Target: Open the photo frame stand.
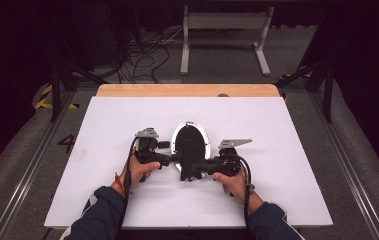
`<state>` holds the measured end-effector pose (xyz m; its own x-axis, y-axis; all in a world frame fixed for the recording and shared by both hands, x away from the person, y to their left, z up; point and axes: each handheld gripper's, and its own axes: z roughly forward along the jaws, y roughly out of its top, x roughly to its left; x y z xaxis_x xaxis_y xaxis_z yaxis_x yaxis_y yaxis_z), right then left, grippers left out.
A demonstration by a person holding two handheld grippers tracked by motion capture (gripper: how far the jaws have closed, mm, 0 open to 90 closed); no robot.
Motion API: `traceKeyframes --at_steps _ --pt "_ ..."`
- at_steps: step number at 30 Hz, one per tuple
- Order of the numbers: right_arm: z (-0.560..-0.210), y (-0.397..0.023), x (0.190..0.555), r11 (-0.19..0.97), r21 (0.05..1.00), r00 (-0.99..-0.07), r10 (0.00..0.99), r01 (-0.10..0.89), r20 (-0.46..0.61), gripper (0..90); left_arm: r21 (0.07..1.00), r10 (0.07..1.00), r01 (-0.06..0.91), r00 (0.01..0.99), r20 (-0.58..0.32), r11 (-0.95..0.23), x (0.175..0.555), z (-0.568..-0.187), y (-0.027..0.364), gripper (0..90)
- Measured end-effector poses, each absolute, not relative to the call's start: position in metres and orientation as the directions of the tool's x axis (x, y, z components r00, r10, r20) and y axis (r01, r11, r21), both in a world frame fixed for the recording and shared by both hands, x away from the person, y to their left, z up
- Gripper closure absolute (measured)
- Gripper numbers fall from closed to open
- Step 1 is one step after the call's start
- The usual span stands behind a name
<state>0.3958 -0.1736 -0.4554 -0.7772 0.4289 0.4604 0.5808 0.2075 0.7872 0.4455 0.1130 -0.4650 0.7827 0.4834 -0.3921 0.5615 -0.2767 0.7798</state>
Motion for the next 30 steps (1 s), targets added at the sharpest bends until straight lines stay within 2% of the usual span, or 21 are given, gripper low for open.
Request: traceKeyframes --at_steps 5,8,12,17,21,30 --pt "-0.456 -0.175 0.397 0.207 0.787 -0.777 0.430 0.582 0.461 68.6 0.774 0.455 0.573 0.784 -0.422 -0.270 0.449 -0.469 0.113 16.1" --pt "-0.456 -0.175 0.396 0.210 0.790 -0.782 0.425 0.576 0.457 68.6 0.779 0.393 0.570 0.800 -0.453 -0.261 0.449 -0.468 0.113 21.6" --pt "-0.456 -0.175 0.396 0.212 0.792 -0.784 0.422 0.573 0.454 68.7 0.779 0.379 0.558 0.812 -0.443 -0.285 0.447 -0.467 0.110 22.2" --pt "-0.457 -0.178 0.396 0.213 0.782 -0.775 0.427 0.586 0.465 68.7 0.803 0.358 0.538 0.824 -0.438 -0.256 0.446 -0.463 0.117 33.3" --pt "-0.459 -0.181 0.397 0.216 0.771 -0.765 0.438 0.599 0.472 68.9 0.828 0.352 0.507 0.840 -0.413 -0.239 0.444 -0.458 0.123 49.3" --pt "-0.456 -0.180 0.394 0.214 0.773 -0.766 0.437 0.597 0.471 70.2 0.837 0.341 0.485 0.854 -0.392 -0.253 0.441 -0.458 0.122 57.7"
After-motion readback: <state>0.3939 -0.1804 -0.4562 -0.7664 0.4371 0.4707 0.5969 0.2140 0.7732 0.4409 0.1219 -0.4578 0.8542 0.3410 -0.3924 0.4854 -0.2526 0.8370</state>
